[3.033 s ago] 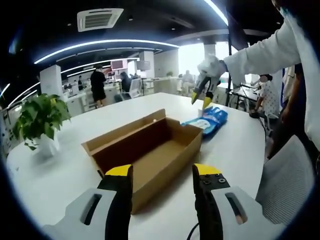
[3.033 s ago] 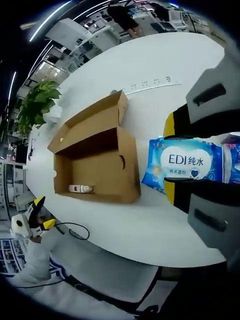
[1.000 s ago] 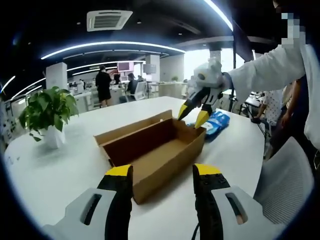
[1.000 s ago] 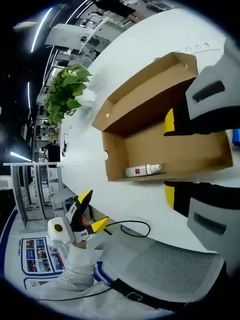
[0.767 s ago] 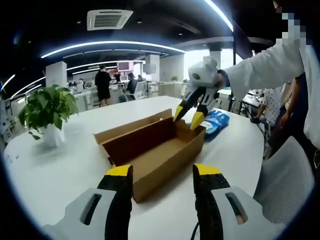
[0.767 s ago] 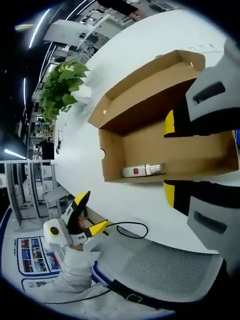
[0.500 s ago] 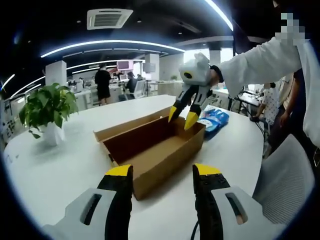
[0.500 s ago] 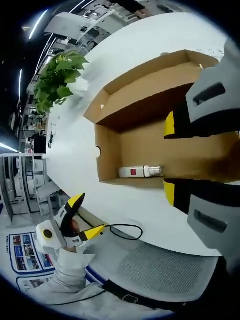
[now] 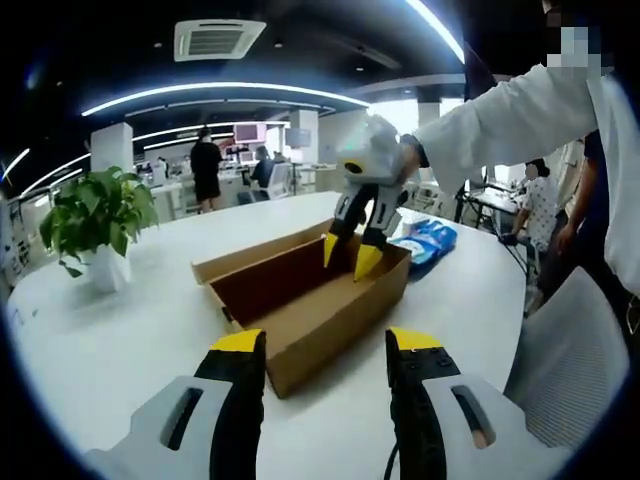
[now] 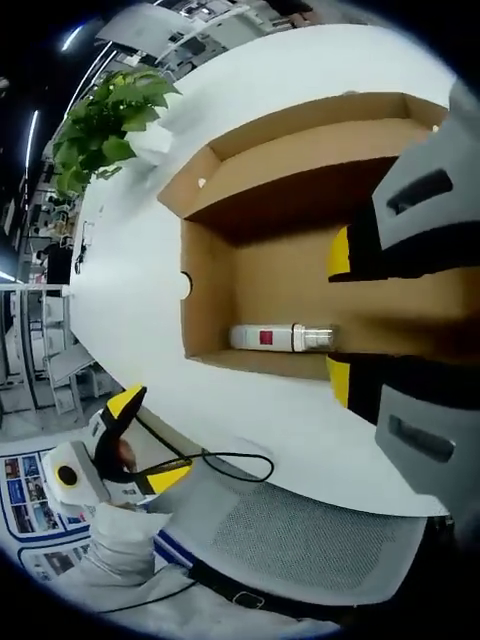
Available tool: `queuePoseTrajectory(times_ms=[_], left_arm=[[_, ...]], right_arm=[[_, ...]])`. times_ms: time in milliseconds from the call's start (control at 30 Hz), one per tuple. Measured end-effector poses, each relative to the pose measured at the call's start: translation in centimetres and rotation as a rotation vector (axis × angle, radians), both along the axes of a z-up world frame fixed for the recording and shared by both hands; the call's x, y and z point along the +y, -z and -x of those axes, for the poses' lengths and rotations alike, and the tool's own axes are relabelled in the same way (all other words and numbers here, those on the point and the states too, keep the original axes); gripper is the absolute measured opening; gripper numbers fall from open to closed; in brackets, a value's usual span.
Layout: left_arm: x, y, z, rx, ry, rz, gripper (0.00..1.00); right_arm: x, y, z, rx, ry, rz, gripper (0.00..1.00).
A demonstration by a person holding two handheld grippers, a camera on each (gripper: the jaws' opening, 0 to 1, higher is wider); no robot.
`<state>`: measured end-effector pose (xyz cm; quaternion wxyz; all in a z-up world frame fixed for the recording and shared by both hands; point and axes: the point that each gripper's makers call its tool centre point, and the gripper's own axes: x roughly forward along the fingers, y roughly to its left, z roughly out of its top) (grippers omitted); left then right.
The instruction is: Operate the shoe box by opening the lid, removing the specified soft item, and placing it in the target area until the item is outside and the box remains undamaged.
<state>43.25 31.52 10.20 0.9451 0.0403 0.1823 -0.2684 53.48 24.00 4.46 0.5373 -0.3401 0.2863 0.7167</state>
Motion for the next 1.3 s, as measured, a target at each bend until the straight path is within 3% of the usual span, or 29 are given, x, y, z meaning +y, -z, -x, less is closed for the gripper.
queuePoseTrajectory(times_ms=[600, 1000, 1300], left_arm=[[1.4, -0.1, 0.1, -0.008, -0.033, 0.018, 0.49], [1.6, -0.2, -0.4, -0.008, -0.05, 0.028, 0.49], [1.8, -0.3, -0.5, -0.011, -0.064, 0.036, 0.49]], right_arm=[[1.8, 3.4, 1.2, 0.115, -0.069, 0.147, 0.22], [2.6, 5.3, 2.1, 0.117, -0.117, 0.197, 0.21], [2.4, 6.3, 2.3, 0.077, -0.155, 0.224, 0.17]])
